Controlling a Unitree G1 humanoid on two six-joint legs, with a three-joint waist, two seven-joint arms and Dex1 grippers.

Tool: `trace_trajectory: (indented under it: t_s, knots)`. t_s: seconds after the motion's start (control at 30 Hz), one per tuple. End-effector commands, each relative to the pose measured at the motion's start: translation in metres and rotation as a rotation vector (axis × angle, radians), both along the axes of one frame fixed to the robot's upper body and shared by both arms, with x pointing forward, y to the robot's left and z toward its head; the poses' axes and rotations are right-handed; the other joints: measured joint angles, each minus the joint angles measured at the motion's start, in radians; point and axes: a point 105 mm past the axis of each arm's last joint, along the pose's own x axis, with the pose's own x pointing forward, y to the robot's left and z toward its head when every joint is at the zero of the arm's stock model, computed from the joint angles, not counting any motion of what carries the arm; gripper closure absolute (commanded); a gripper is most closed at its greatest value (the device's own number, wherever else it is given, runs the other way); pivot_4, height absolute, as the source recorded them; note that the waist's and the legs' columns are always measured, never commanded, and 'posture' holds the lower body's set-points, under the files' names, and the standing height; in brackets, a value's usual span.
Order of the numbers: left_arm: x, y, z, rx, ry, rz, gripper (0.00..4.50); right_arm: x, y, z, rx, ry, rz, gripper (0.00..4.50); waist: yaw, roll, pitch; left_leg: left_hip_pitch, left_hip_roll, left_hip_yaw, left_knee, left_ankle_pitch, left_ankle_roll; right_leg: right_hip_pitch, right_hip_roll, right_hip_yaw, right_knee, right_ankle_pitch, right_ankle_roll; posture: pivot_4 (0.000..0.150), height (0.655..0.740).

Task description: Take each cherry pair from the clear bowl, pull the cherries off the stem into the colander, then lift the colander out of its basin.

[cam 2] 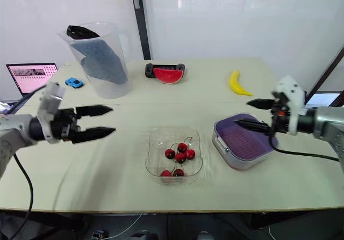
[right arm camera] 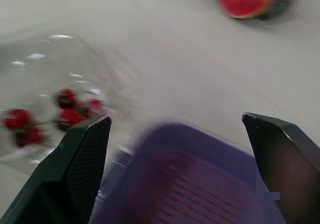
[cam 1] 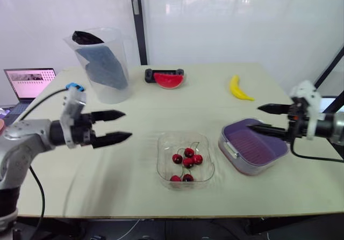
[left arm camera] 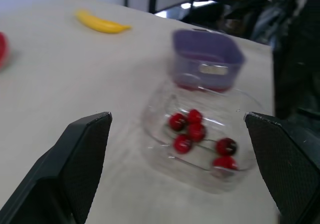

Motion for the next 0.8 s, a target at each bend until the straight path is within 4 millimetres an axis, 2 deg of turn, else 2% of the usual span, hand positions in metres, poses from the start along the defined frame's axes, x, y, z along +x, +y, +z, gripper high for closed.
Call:
trace_trajectory:
  t_s: [0.03, 0.13, 0.23, 0.33, 0.53, 0.63, 0.73, 0.8]
  knots:
    - [-0.003, -0.001, 0.003, 0.005, -0.031, 0.015, 0.04, -0.012, 0.042, 0.008, -0.054, -0.042, 0.12, 0.0, 0.001, 0.0, 0.0, 0.0, 0.0, 0.0, 0.0, 0.0, 0.0, 0.0, 0.0, 0.0, 0.0, 0.0, 0.0, 0.15, 0.74]
    - [-0.005, 0.003, -0.005, 0.036, -0.017, 0.027, 0.04, -0.014, 0.079, 0.002, -0.167, -0.069, 0.185, 0.0, -0.003, 0.0, 0.0, 0.0, -0.001, 0.0, 0.0, 0.0, 0.0, 0.0, 0.0, 0.0, 0.0, 0.0, 0.0, 0.15, 0.74]
    - [-0.006, 0.006, -0.005, 0.024, -0.015, 0.04, 0.04, -0.006, 0.109, -0.002, -0.258, -0.095, 0.192, 0.0, -0.005, 0.0, 0.0, -0.001, -0.001, 0.0, -0.001, 0.0, 0.0, -0.002, 0.0, 0.0, 0.0, 0.0, 0.0, 0.15, 0.74]
    - [-0.007, 0.008, -0.008, 0.026, -0.017, 0.054, 0.04, -0.004, 0.119, -0.023, -0.391, -0.015, 0.179, 0.0, 0.006, -0.001, 0.0, -0.002, -0.001, -0.002, -0.001, 0.0, 0.0, -0.003, 0.0, -0.001, 0.0, 0.0, 0.0, 0.15, 0.74]
    - [-0.009, 0.008, -0.012, 0.034, -0.03, 0.063, 0.04, 0.002, 0.129, -0.052, -0.516, 0.08, 0.161, 0.0, 0.0, -0.002, -0.001, -0.003, -0.001, -0.002, 0.0, 0.0, 0.0, -0.003, -0.001, -0.001, 0.0, 0.0, 0.0, 0.15, 0.74]
    - [-0.008, 0.007, -0.012, 0.031, -0.043, 0.065, 0.0, 0.004, 0.131, -0.071, -0.579, 0.108, 0.161, 0.88, -0.001, -0.002, -0.001, -0.003, -0.002, -0.001, -0.001, 0.0, -0.001, -0.004, 0.0, -0.001, 0.0, 0.0, 0.0, 0.15, 0.74]
    - [-0.008, 0.007, -0.013, 0.033, -0.045, 0.063, 0.0, 0.007, 0.132, -0.082, -0.646, 0.085, 0.173, 2.35, -0.002, -0.002, -0.001, -0.003, -0.002, -0.001, -0.001, 0.0, -0.001, -0.005, 0.0, -0.001, 0.001, 0.0, 0.0, 0.15, 0.74]
    - [-0.009, 0.006, -0.014, 0.035, -0.045, 0.062, 0.0, 0.009, 0.133, -0.084, -0.665, 0.075, 0.18, 2.35, -0.002, -0.002, -0.001, -0.003, -0.002, -0.001, -0.001, 0.0, -0.001, -0.005, 0.0, -0.001, 0.001, 0.0, 0.0, 0.15, 0.74]
